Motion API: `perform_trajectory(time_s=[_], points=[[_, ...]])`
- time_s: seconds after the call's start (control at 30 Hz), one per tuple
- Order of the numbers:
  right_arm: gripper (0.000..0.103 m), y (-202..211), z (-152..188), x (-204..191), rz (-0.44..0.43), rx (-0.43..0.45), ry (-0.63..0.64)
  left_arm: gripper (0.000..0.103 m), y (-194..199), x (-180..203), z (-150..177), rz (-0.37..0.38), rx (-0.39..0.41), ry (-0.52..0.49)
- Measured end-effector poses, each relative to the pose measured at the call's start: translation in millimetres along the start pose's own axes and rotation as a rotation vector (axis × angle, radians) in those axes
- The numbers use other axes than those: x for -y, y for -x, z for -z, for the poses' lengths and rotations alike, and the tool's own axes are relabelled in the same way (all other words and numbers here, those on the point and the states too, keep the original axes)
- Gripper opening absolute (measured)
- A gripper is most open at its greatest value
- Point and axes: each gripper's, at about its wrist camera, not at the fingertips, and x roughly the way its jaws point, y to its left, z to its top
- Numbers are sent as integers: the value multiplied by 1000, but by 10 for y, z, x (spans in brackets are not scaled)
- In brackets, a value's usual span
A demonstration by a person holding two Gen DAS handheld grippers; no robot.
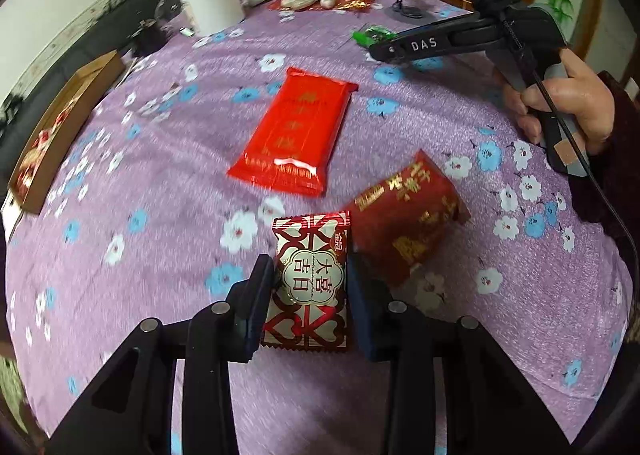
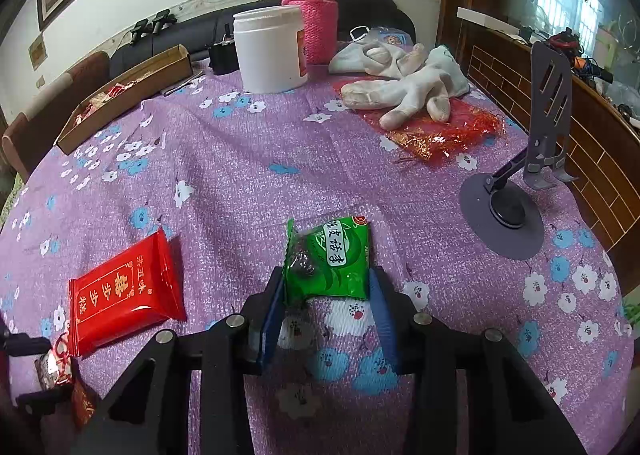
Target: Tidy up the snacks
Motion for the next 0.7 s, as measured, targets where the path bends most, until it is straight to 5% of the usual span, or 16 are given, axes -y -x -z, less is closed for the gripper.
perform_trajectory(time_s=[0.27,0.7], points=[[37,138,102,-87,30,-61,39,34,218,120,358,-87,-70,237],[37,1315,1102,-371,-287,-84,108,35,620,444,1065,-168,-23,492]])
